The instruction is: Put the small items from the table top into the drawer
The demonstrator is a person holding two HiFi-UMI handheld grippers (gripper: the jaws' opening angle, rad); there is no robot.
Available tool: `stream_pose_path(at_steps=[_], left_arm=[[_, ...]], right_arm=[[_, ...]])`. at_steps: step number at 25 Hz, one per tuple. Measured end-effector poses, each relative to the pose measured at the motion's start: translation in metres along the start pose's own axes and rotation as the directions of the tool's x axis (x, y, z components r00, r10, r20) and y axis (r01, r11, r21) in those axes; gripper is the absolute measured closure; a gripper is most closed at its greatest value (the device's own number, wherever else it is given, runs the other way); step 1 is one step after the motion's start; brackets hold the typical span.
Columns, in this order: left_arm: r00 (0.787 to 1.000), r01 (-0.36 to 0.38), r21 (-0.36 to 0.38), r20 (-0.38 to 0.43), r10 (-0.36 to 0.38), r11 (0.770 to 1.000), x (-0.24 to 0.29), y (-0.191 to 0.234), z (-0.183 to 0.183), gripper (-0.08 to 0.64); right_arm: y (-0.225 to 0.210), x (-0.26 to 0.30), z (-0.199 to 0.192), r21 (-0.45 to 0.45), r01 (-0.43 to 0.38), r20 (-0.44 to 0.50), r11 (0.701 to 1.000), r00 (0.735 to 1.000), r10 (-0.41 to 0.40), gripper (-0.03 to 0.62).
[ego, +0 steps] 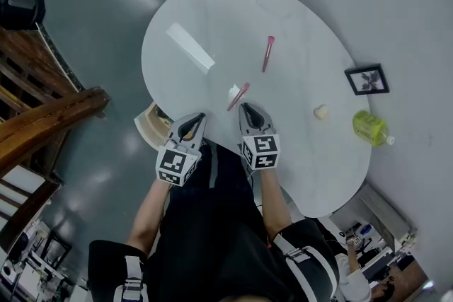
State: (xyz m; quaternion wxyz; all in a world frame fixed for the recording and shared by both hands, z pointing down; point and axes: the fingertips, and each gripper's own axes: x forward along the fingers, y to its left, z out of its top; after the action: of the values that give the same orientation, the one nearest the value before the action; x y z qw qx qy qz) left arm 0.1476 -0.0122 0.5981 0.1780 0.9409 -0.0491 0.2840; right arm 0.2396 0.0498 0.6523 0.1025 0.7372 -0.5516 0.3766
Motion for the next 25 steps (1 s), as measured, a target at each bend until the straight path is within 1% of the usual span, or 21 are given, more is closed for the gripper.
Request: stream_pose_path(at_steps=[2, 3, 4, 5, 9, 13, 16, 23, 25], left_arm=[[1.0, -0.005, -0.004, 0.005, 0.005, 1.0, 0.0, 0.0, 0.002, 0.54], [1.0, -0.007, -0.005, 0.008, 0.007, 1.0, 0.001, 0.0, 0.003, 0.54], [1.0, -0.008, -0.006, 0.012, 0.008, 1.0, 0.001, 0.0, 0.005, 0.54], [1.0, -0.01, -0.006, 0.014, 0.01, 1.0, 0.001, 0.0, 0.007, 0.54], [0.999, -0.024, -0.014, 0.021, 0.024, 1.0, -0.002, 0.004, 0.011, 0.54], [0.999, -0.043, -0.024, 0.022, 0.044, 0.999, -0.003, 0.008, 0.014, 0.54], [0.999, -0.043, -0.03, 0.024, 0.044, 0.999, -0.002, 0.01, 0.011, 0.54], [0.998, -0.052, -0.032, 0.028, 0.053, 0.998, -0.004, 0.018, 0.013, 0.54], [0.998, -0.053, -0.033, 0.027, 0.054, 0.998, -0.003, 0.017, 0.013, 0.54]], right_arm=[[0.001, 0.003, 0.0, 0.002, -0.015, -0.02, 1.0, 1.0, 0.015, 0.551], [0.002, 0.005, 0.001, 0.004, -0.026, -0.026, 1.0, 0.999, 0.026, 0.536], [0.003, 0.007, 0.002, 0.009, -0.034, -0.03, 0.999, 0.999, 0.035, 0.466], [0.003, 0.008, 0.004, 0.015, -0.038, -0.034, 0.999, 0.999, 0.039, 0.432], [0.003, 0.016, 0.007, 0.024, -0.033, -0.071, 0.999, 0.997, 0.035, 0.376], [0.003, 0.023, 0.005, 0.006, -0.031, -0.113, 0.999, 0.993, 0.032, 0.368], [0.002, 0.029, 0.003, 0.003, -0.037, -0.143, 0.999, 0.989, 0.037, 0.368], [0.0, 0.033, 0.003, -0.042, -0.006, -0.165, 0.999, 0.986, -0.001, 0.371], [-0.003, 0.033, 0.003, -0.044, 0.007, -0.165, 0.999, 0.986, -0.014, 0.386]])
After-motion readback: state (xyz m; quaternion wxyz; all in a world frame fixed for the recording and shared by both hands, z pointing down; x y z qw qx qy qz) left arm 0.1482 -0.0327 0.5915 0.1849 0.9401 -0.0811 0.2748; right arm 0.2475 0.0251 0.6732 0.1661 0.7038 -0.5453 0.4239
